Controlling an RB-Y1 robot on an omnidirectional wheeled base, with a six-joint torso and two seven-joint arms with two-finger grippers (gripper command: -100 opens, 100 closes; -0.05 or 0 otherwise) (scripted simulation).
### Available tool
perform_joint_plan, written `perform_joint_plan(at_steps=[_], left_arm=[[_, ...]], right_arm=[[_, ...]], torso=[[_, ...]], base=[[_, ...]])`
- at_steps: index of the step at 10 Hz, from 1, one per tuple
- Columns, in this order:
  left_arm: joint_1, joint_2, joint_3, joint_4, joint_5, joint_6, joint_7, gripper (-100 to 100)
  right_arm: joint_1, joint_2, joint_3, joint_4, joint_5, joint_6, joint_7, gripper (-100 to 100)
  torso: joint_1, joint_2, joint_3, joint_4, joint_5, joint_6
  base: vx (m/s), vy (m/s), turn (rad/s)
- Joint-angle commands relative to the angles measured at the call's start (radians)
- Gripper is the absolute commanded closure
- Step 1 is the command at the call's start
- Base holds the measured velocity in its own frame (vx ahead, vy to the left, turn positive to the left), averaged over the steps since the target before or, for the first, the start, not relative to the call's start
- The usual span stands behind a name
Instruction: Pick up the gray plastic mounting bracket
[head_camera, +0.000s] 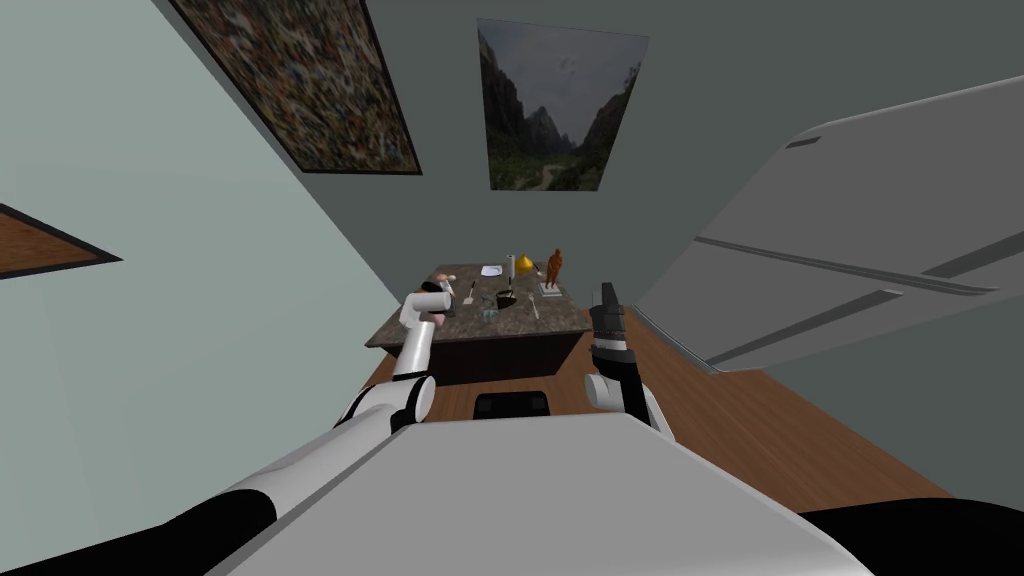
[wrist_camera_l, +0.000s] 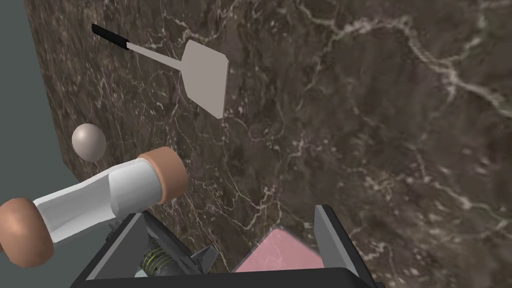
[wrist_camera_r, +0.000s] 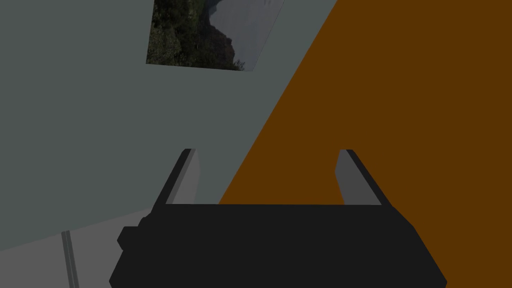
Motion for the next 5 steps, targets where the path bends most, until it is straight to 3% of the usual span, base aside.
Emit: perform_joint_plan(at_steps=[1,2,3,5], left_arm=[[-0.013,-0.004,0.002,0.016,-0.003,0.050,0.005,-100],[-0.013,-0.004,0.002,0.016,-0.003,0.066,0.005,-100],[-0.045,-0.012,0.008,0.053,-0.010,0.098,0.014,-100],[-0.045,-0.012,0.008,0.053,-0.010,0.140,0.014,-100]], right_arm=[[0.000,0.000,0.000,0.000,0.000,0.000,0.000,0],[0.000,0.000,0.000,0.000,0.000,0.000,0.000,0],[0.000,0.000,0.000,0.000,0.000,0.000,0.000,0],[0.000,0.000,0.000,0.000,0.000,0.000,0.000,0]], torso=[[0.000,0.000,0.000,0.000,0.000,0.000],[0.000,0.000,0.000,0.000,0.000,0.000],[0.000,0.001,0.000,0.000,0.000,0.000],[0.000,0.000,0.000,0.000,0.000,0.000]], base=[[0.027,-0.017,0.011],[0.012,-0.010,-0.001],[0.026,-0.014,0.023],[0.023,-0.017,0.007]])
